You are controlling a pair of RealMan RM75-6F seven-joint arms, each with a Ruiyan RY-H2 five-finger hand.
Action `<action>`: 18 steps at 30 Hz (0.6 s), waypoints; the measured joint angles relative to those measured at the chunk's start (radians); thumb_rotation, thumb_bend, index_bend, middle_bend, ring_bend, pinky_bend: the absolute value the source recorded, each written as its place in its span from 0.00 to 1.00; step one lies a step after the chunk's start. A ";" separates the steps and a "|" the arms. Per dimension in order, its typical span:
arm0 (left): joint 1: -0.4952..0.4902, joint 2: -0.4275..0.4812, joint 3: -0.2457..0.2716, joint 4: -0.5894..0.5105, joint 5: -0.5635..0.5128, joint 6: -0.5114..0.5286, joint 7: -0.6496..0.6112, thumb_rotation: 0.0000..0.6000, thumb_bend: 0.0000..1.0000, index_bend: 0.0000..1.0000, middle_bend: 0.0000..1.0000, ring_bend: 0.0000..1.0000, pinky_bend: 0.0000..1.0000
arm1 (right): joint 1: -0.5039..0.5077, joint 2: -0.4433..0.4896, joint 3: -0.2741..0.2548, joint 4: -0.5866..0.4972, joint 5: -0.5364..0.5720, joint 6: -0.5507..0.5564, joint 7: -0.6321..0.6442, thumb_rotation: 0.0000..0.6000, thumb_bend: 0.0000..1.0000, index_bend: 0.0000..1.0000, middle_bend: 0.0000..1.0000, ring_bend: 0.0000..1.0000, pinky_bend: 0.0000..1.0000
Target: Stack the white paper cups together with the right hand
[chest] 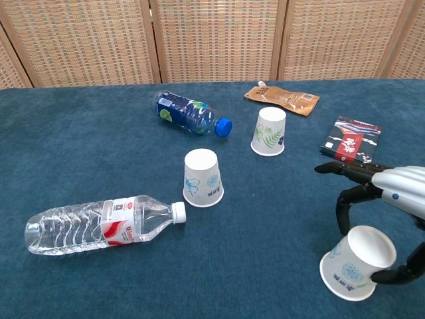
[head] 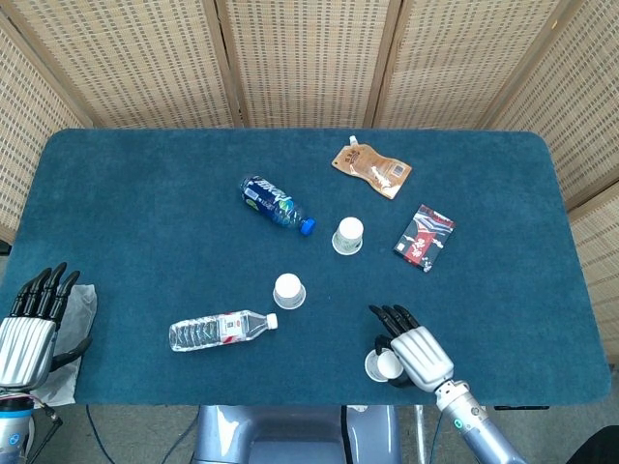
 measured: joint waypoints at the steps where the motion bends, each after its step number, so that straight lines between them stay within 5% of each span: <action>1: -0.001 0.000 0.000 0.000 -0.001 -0.002 0.000 1.00 0.11 0.04 0.00 0.00 0.10 | 0.001 0.000 0.002 0.000 0.001 0.001 0.002 1.00 0.14 0.56 0.01 0.00 0.13; 10: -0.001 -0.002 -0.001 0.002 -0.001 -0.001 0.001 1.00 0.11 0.04 0.00 0.00 0.10 | 0.022 0.036 0.028 -0.059 0.016 0.005 -0.024 1.00 0.14 0.56 0.02 0.00 0.13; 18: -0.002 -0.003 0.002 0.004 -0.002 -0.007 0.006 1.00 0.11 0.04 0.00 0.00 0.10 | 0.061 0.101 0.105 -0.136 0.100 -0.010 -0.076 1.00 0.14 0.57 0.03 0.00 0.14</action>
